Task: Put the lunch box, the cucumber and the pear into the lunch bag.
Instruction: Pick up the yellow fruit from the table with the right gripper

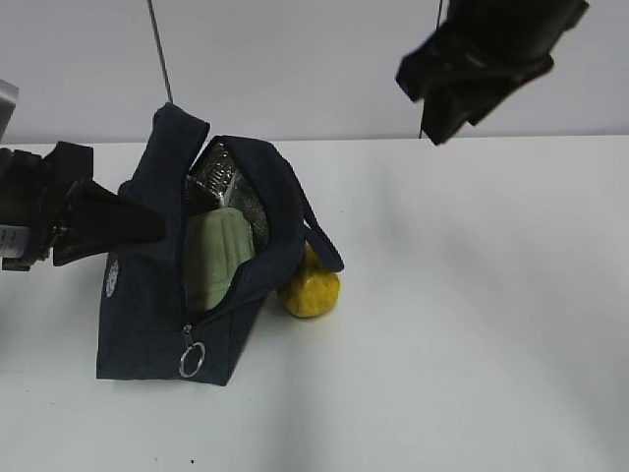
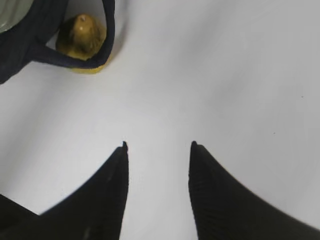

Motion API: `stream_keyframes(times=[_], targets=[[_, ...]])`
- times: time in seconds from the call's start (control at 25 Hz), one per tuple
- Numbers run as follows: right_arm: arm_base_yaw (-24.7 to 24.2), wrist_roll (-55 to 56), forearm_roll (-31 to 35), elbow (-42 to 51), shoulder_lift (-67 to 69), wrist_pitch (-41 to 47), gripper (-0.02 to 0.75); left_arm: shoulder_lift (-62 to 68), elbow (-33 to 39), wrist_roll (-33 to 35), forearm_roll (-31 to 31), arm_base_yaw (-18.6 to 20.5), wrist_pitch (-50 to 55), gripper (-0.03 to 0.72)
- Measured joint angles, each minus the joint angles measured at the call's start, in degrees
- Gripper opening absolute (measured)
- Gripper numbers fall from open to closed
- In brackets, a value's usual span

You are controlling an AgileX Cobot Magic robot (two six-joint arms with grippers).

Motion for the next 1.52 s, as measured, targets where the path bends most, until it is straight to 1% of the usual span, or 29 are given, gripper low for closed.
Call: stream_keyframes(times=[0.08, 0.2, 0.4, 0.52, 0.68, 0.84, 0.96, 1.08, 1.36, 1.52], targets=[[0.0, 0.09, 0.6, 7.03, -3.64, -3.79, 0.318, 0.0, 0.0, 0.0, 0.0, 0.0, 0.06, -0.019], [0.0, 0.11, 3.7, 17.2, -9.36, -12.17, 0.314, 0.0, 0.0, 0.0, 0.0, 0.0, 0.13, -0.019], [0.0, 0.21, 11.5, 32.64, -15.38, -28.03, 0.313, 0.0, 0.0, 0.0, 0.05, 0.0, 0.18, -0.019], [0.0, 0.21, 14.62, 39.48, -15.61, -36.07, 0.312, 0.0, 0.0, 0.0, 0.05, 0.0, 0.28, -0.019], [0.0, -1.05, 15.72, 46.7, -14.38, -47.47, 0.286, 0.0, 0.0, 0.0, 0.05, 0.0, 0.34, -0.019], [0.0, -2.9, 15.95, 50.89, -13.1, -55.83, 0.241, 0.0, 0.0, 0.0, 0.05, 0.0, 0.34, -0.019], [0.0, -3.4, 15.95, 51.67, -12.14, -59.74, 0.235, 0.0, 0.0, 0.0, 0.05, 0.0, 0.34, -0.019], [0.76, -3.85, 16.05, 51.67, -10.65, -61.26, 0.23, 0.0, 0.0, 0.0, -0.32, 0.0, 0.28, -0.019], [1.28, -4.25, 16.05, 51.67, -9.25, -61.69, 0.229, 0.0, 0.0, 0.0, -5.69, 0.0, -3.63, -0.019], [2.14, -4.58, 16.05, 51.67, -9.11, -62.61, 0.228, 0.88, 0.0, 0.0, -6.89, 0.0, -4.02, -0.019]])
